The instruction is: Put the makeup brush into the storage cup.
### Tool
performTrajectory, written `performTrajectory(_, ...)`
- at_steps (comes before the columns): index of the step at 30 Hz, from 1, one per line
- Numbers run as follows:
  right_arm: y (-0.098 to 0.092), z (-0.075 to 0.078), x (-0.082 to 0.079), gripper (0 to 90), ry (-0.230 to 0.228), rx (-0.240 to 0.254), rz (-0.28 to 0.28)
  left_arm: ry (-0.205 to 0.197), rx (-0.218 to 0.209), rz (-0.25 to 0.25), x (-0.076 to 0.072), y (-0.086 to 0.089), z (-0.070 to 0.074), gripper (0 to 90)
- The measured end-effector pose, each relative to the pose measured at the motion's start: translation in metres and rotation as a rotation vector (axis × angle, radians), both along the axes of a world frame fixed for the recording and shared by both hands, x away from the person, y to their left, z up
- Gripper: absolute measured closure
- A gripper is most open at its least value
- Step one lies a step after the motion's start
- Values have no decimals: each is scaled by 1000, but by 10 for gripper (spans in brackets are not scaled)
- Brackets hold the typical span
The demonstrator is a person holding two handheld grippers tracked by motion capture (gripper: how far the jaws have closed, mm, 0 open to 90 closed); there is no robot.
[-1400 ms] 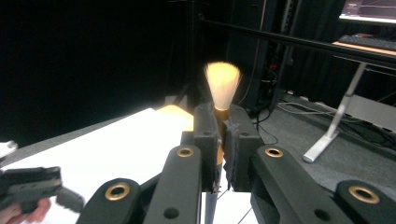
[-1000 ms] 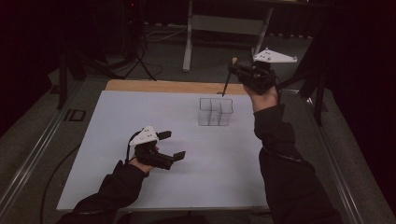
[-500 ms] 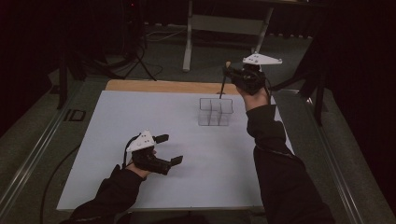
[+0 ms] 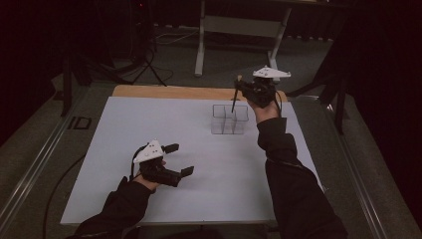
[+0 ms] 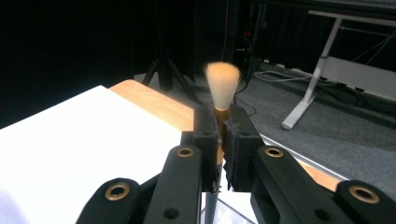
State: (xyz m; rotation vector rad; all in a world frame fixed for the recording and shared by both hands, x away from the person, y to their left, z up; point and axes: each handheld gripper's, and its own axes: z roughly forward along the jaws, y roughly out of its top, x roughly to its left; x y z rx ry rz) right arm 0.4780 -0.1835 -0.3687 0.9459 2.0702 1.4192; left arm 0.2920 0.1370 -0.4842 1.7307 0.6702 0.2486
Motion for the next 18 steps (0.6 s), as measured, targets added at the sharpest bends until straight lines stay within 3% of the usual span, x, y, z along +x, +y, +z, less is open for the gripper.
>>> performTrajectory(5,4,-16,3,844,14,-22,3,-2,-10,5,0,1,1,17)
performTrajectory(18,6,-36,4,843,55,-37,2,-1,-8,0,0,1,0,17)
